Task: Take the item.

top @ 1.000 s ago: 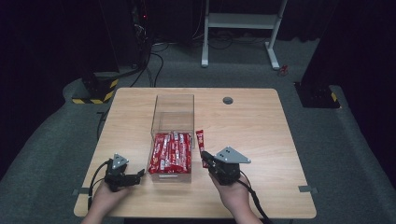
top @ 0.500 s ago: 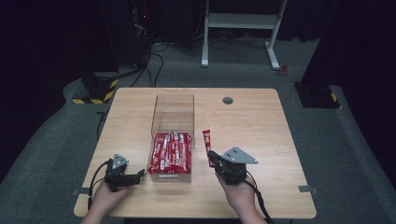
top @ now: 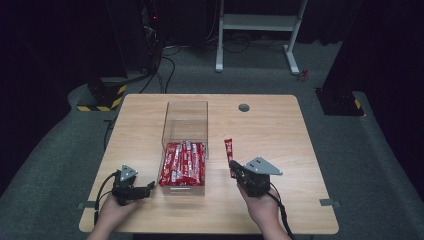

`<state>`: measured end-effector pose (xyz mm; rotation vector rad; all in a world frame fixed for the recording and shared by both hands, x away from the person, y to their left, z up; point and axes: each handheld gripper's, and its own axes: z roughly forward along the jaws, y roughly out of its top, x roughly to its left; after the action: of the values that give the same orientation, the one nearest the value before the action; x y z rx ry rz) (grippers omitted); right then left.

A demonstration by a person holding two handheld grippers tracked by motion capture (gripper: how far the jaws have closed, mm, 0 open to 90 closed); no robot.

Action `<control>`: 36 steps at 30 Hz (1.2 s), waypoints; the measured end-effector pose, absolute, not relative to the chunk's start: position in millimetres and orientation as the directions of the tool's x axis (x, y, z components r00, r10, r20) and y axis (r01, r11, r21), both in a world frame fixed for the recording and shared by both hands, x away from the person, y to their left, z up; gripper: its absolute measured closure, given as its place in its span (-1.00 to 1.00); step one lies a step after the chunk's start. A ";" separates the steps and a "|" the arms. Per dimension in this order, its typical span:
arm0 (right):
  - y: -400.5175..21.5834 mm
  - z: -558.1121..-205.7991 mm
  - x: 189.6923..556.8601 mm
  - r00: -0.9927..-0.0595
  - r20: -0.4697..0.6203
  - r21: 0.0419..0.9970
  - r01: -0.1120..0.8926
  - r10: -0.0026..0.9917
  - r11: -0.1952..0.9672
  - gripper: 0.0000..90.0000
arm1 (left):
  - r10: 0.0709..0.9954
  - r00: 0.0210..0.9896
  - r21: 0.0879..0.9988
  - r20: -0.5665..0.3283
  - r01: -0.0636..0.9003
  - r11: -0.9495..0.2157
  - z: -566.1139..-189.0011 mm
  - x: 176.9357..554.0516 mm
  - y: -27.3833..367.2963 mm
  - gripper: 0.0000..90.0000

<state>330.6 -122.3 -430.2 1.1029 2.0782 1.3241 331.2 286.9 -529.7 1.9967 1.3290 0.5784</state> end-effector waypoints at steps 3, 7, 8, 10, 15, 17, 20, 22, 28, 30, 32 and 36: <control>-125.8 -432.0 332.7 -0.578 0.049 0.891 0.393 0.814 0.225 1.00 | 0.923 0.385 0.730 0.002 0.630 -0.265 -529.7 331.2 286.9 -0.73; -130.7 -433.9 335.5 -0.565 0.043 0.889 0.398 0.824 0.227 1.00 | 0.922 0.386 0.729 0.003 0.630 -0.266 -529.6 331.2 287.0 -0.73; -132.1 -434.3 336.4 -0.562 0.042 0.889 0.399 0.826 0.226 1.00 | 0.923 0.385 0.730 0.002 0.630 -0.264 -529.7 331.2 286.9 -0.73; -135.0 -435.2 338.4 -0.554 0.043 0.888 0.402 0.831 0.222 1.00 | 0.922 0.386 0.729 0.003 0.630 -0.266 -529.6 331.2 287.1 -0.73; -141.4 -437.6 343.7 -0.536 0.039 0.885 0.411 0.843 0.221 1.00 | 0.922 0.386 0.729 0.003 0.630 -0.266 -529.6 331.2 287.1 -0.73; -143.9 -439.0 346.2 -0.532 0.038 0.884 0.413 0.846 0.220 1.00 | 0.923 0.385 0.730 0.001 0.630 -0.264 -529.7 331.2 286.9 -0.73; -146.8 -440.4 349.4 -0.524 0.035 0.881 0.418 0.851 0.221 1.00 | 0.923 0.385 0.730 0.002 0.630 -0.264 -529.7 331.2 286.9 -0.73; -147.8 -441.3 351.5 -0.518 0.034 0.881 0.419 0.855 0.219 1.00 | 0.923 0.385 0.730 0.002 0.630 -0.264 -529.7 331.2 286.9 -0.73; -150.2 -444.2 359.6 -0.507 0.025 0.875 0.428 0.862 0.226 1.00 | 0.923 0.385 0.730 0.002 0.630 -0.264 -529.7 331.2 286.9 -0.73; -150.7 -445.6 362.9 -0.503 0.024 0.873 0.432 0.864 0.227 1.00 | 0.923 0.385 0.730 0.002 0.630 -0.264 -529.7 331.2 286.9 -0.73; -151.7 -446.8 366.4 -0.497 0.021 0.870 0.436 0.867 0.229 1.00 | 0.923 0.385 0.730 0.002 0.630 -0.264 -529.7 331.2 286.9 -0.73; -154.1 -449.2 373.5 -0.486 0.020 0.864 0.449 0.874 0.229 1.00 | 0.923 0.385 0.730 0.002 0.630 -0.264 -529.7 331.2 286.9 -0.73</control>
<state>373.5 -154.1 -449.2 1.2117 2.0330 1.1843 331.2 286.9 -529.7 1.9966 1.3290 0.5784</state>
